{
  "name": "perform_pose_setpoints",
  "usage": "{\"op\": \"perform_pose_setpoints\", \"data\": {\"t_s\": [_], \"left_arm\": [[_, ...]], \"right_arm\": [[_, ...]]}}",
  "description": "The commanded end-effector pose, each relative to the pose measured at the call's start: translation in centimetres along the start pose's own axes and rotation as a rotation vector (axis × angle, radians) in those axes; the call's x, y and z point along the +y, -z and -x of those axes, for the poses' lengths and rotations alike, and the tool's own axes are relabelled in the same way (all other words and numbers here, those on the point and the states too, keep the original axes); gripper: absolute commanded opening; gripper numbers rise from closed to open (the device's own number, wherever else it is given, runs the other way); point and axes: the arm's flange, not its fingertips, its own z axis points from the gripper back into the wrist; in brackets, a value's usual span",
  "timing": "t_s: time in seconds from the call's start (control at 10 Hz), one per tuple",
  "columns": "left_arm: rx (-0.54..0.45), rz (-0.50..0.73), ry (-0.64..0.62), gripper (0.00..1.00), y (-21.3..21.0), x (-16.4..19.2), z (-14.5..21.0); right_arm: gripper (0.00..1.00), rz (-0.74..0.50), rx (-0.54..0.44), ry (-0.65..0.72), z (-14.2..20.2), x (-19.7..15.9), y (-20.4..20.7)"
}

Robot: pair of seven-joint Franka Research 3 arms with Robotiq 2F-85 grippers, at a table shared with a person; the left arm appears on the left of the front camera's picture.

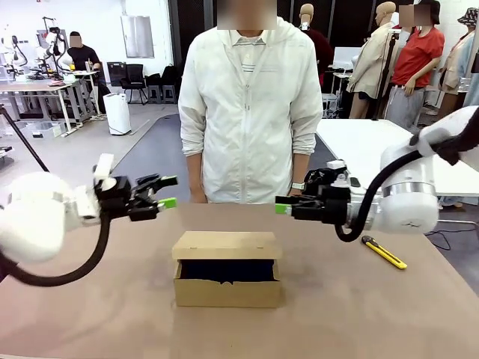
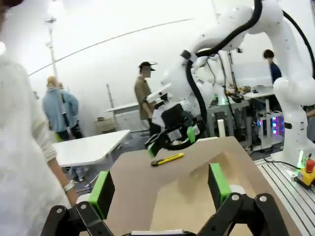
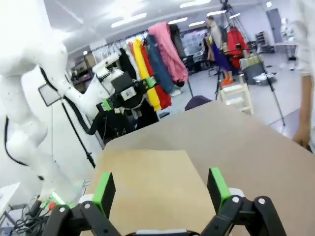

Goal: Pack the items into the box.
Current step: Close the Mailer Box.

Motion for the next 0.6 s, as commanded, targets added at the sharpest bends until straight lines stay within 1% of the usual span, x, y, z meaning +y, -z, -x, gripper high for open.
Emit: {"op": "perform_pose_setpoints", "data": {"t_s": [0.0, 0.1, 0.2, 0.3, 0.4, 0.5], "left_arm": [[0.134, 0.119, 0.006, 1.0, 2.6, 0.0, 4.5], [0.203, 0.188, -0.005, 1.0, 3.7, 0.0, 5.5], [0.274, 0.216, -0.007, 1.0, 4.3, -0.3, 6.2], [0.302, 0.26, -0.028, 1.0, 4.7, -0.7, 6.9], [0.324, 0.272, -0.072, 1.0, 4.9, -1.0, 7.9], [0.329, 0.285, -0.093, 1.0, 4.9, -1.1, 8.5]], "right_arm": [[1.0, -0.035, 0.137, -0.147, 1.0, 0.2, 2.4], [1.0, -0.084, 0.194, -0.192, 1.5, 0.9, 3.0], [1.0, -0.088, 0.259, -0.22, 2.1, 1.4, 3.7], [1.0, -0.106, 0.322, -0.231, 2.8, 1.8, 4.5], [1.0, -0.106, 0.387, -0.22, 3.5, 1.9, 5.2], [1.0, -0.102, 0.423, -0.212, 4.0, 1.8, 5.5]]}}
